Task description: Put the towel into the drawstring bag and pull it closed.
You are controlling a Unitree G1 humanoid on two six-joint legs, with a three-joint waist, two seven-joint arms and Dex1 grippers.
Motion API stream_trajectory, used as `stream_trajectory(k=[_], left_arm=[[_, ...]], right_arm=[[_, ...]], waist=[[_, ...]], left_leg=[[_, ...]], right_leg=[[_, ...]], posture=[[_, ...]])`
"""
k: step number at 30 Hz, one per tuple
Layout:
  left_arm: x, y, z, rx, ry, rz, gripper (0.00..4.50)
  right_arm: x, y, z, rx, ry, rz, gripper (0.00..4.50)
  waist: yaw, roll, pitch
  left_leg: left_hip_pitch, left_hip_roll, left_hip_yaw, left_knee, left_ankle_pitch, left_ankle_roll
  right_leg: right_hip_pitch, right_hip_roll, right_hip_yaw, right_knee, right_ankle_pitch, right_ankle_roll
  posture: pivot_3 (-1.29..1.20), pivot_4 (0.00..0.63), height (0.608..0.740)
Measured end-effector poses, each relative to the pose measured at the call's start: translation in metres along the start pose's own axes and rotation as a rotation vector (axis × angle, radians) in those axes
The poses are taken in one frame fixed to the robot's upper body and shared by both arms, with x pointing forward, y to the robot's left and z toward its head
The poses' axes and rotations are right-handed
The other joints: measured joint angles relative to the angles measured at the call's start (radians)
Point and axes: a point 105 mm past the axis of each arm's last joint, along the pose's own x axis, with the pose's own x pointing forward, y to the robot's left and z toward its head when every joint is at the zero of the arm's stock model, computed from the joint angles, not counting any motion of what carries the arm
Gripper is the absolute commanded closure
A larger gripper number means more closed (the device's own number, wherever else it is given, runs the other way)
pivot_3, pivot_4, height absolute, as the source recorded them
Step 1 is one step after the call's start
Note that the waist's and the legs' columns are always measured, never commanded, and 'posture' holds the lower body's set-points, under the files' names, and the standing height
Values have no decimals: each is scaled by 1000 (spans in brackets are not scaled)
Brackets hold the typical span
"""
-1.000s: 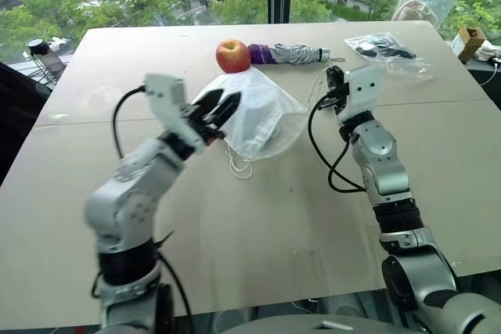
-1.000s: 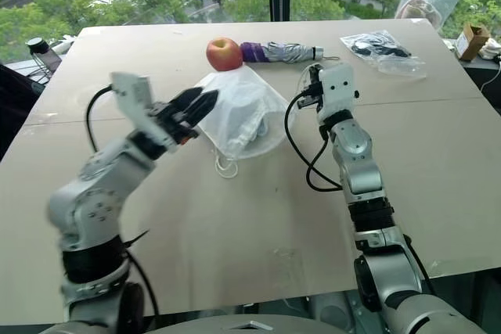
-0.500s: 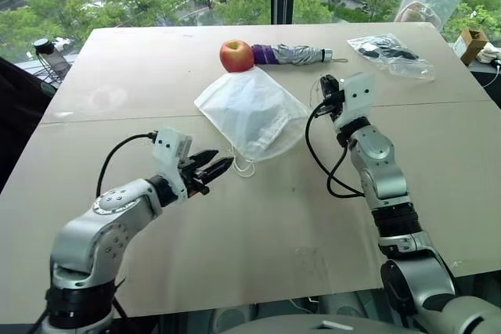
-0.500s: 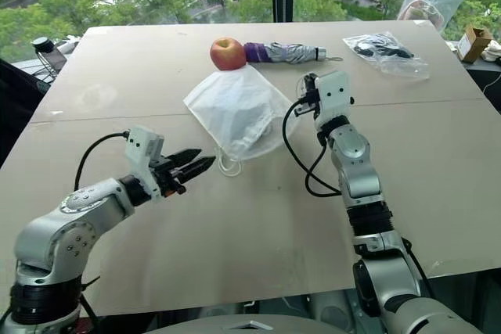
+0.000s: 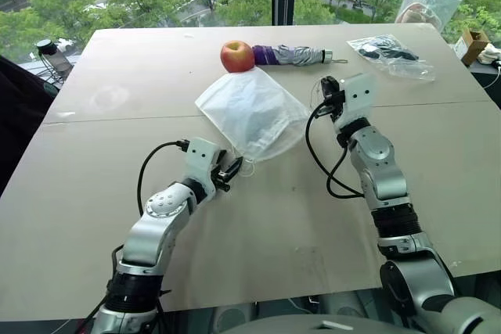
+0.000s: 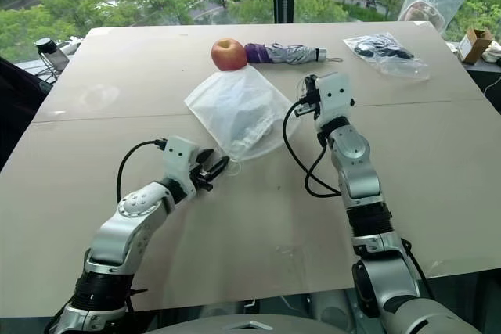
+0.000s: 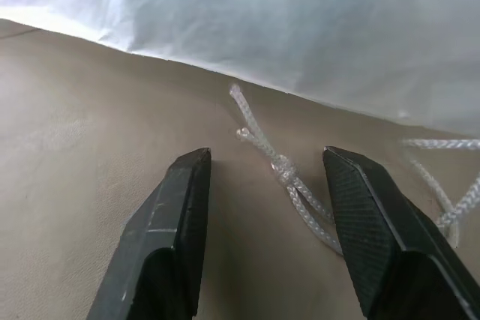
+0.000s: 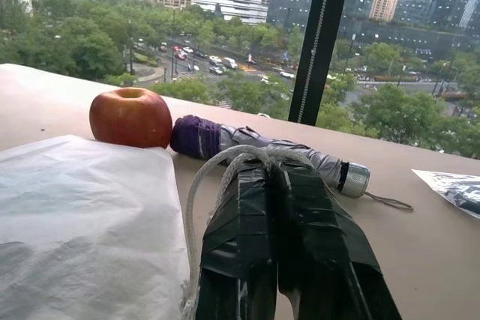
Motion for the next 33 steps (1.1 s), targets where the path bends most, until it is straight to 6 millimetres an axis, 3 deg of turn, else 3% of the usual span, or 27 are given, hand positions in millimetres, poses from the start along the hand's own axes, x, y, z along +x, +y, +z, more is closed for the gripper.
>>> stream_trajectory(k=[5, 10, 12, 20, 22, 26, 27, 28, 32, 33], left_arm=[[7, -9, -3, -5, 2, 50, 2103], [11, -18, -10, -31, 41, 41, 3466], [12, -21, -10, -12, 50, 36, 4472], [12, -18, -13, -10, 49, 133, 4472], [9, -6, -12, -8, 24, 229, 4472], [-14, 52, -11, 14, -39, 563, 4472], [-28, 71, 3, 28, -131, 675, 4472], [-33, 77, 10, 43, -168, 710, 4472], [-74, 109, 73, 214, -422, 969, 4472], [-78, 111, 77, 225, -437, 991, 4472]], right_arm=[[0, 0, 0, 2, 0, -3, 4500], [0, 0, -2, 6, 9, -6, 4500], [-1, -1, -3, 4, 17, -7, 4500], [-2, -5, -5, -8, 26, -4, 4500], [-2, -6, -4, -14, 24, -11, 4500], [-3, -23, -1, -45, 12, -100, 4500], [-4, -36, -1, -62, 14, -156, 4500], [-4, -41, 0, -68, 13, -178, 4500], [-5, -66, 5, -97, -4, -324, 4500], [-5, -68, 6, -99, -5, -337, 4500]], waist=[[-2, 1, -1], [-1, 7, -6], [-1, 8, -8], [-4, 9, -9], [-9, 9, -9], [-19, 7, -7], [-18, 6, -6], [-16, 5, -6], [-3, 5, -6], [-1, 5, -6]], left_leg=[[13, 1, 2, -1, 0, 0], [14, 1, 2, -1, 0, 0], [16, 0, 2, -1, 0, 0], [25, 1, 2, -2, 0, 0], [26, 1, 2, -3, 0, 0], [24, 2, 1, -5, 0, 0], [19, 4, 0, -5, 0, 0], [16, 4, 0, -4, 0, 0], [7, 2, 3, -5, -1, 0], [7, 2, 4, -5, -1, 2]], right_leg=[[11, 0, 2, 0, -1, -1], [12, 0, 2, 0, 0, 0], [14, 0, 2, 0, -1, -1], [18, 4, 11, 1, -2, -5], [17, 6, 14, 1, -1, -6], [12, 9, 16, 1, -1, -7], [8, 9, 15, 1, 0, -6], [5, 9, 15, 1, 2, -4], [-3, 7, 17, -1, 3, -4], [-3, 7, 17, -2, 3, -4]], posture=[[0, 150, 740], [0, 150, 740], [0, 150, 740], [0, 150, 740], [0, 150, 740], [0, 150, 740], [0, 150, 740], [0, 150, 740], [0, 150, 740], [0, 150, 740]])
